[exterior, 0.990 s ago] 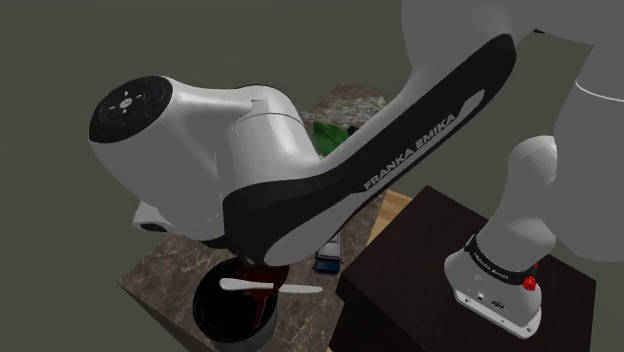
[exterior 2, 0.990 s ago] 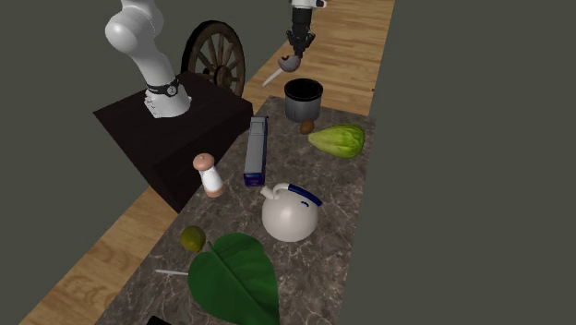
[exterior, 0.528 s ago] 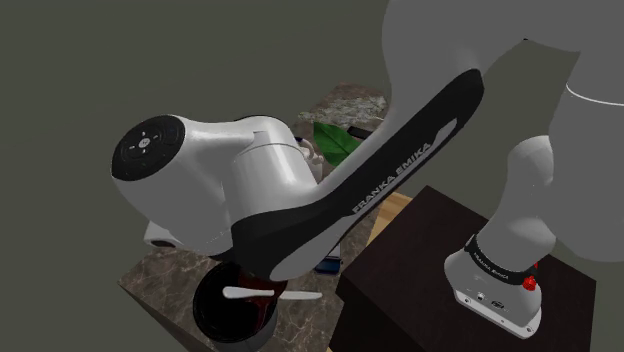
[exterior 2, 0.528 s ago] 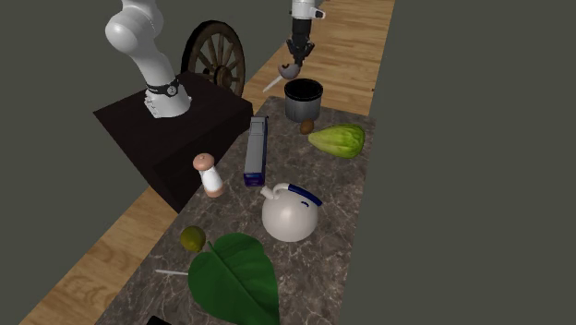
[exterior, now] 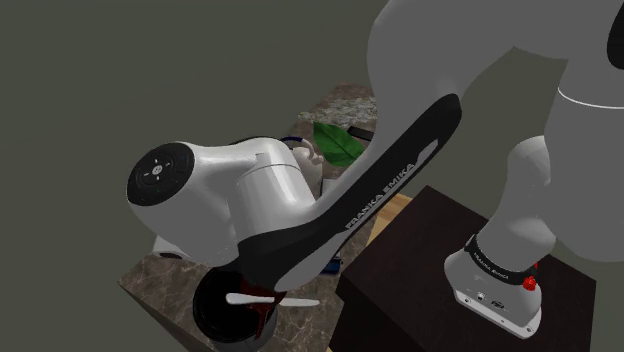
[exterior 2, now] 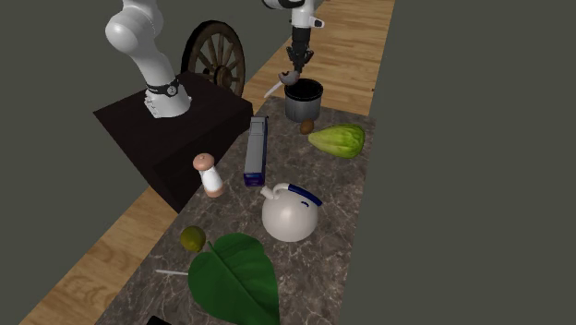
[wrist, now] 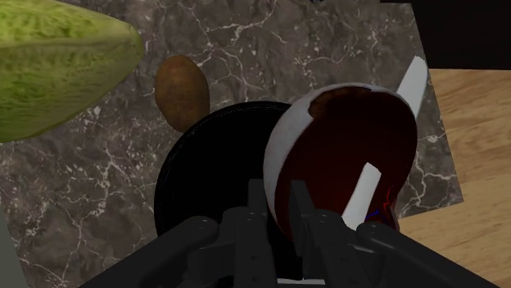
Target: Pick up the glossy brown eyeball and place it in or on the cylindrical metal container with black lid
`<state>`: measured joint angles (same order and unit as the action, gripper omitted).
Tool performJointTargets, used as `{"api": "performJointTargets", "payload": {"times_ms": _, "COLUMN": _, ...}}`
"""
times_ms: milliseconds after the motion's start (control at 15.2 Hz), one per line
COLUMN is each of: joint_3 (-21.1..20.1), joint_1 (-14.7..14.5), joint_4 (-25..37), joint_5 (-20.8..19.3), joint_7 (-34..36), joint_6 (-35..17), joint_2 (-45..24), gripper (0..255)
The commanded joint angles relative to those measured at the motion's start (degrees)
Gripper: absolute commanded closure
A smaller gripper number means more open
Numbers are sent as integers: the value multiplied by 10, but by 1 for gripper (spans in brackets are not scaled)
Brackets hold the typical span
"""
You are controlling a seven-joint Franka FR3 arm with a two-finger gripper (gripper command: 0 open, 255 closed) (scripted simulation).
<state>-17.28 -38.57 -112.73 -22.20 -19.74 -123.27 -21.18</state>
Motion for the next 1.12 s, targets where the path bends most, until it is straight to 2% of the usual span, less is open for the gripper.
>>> {"api": "performJointTargets", "payload": {"times_ms": 0, "joint_3": 0, "joint_1": 0, "joint_4": 0, "joint_5": 0, "joint_7": 0, "joint_6": -1, "joint_2": 0, "gripper": 255}}
{"api": "performJointTargets", "payload": {"times_ms": 198, "joint_3": 0, "joint_1": 0, "joint_4": 0, "joint_5": 0, "joint_7": 0, "joint_6": -1, "joint_2": 0, "gripper": 255}}
{"api": "performJointTargets", "payload": {"times_ms": 264, "joint_3": 0, "joint_1": 0, "joint_4": 0, "joint_5": 0, "joint_7": 0, "joint_6": -1, "joint_2": 0, "gripper": 0}}
{"api": "performJointTargets", "payload": {"times_ms": 594, "joint_3": 0, "joint_1": 0, "joint_4": 0, "joint_5": 0, "joint_7": 0, "joint_6": -1, "joint_2": 0, "gripper": 0}}
{"api": "performJointTargets", "payload": {"times_ms": 858, "joint_3": -12, "joint_1": -4, "joint_4": 33, "joint_5": 22, "joint_7": -14, "joint_6": 61, "joint_2": 30, "gripper": 0}}
{"api": "performJointTargets", "payload": {"times_ms": 1056, "joint_3": -12, "joint_1": -4, "joint_4": 33, "joint_5": 22, "joint_7": -14, "joint_6": 61, "joint_2": 30, "gripper": 0}}
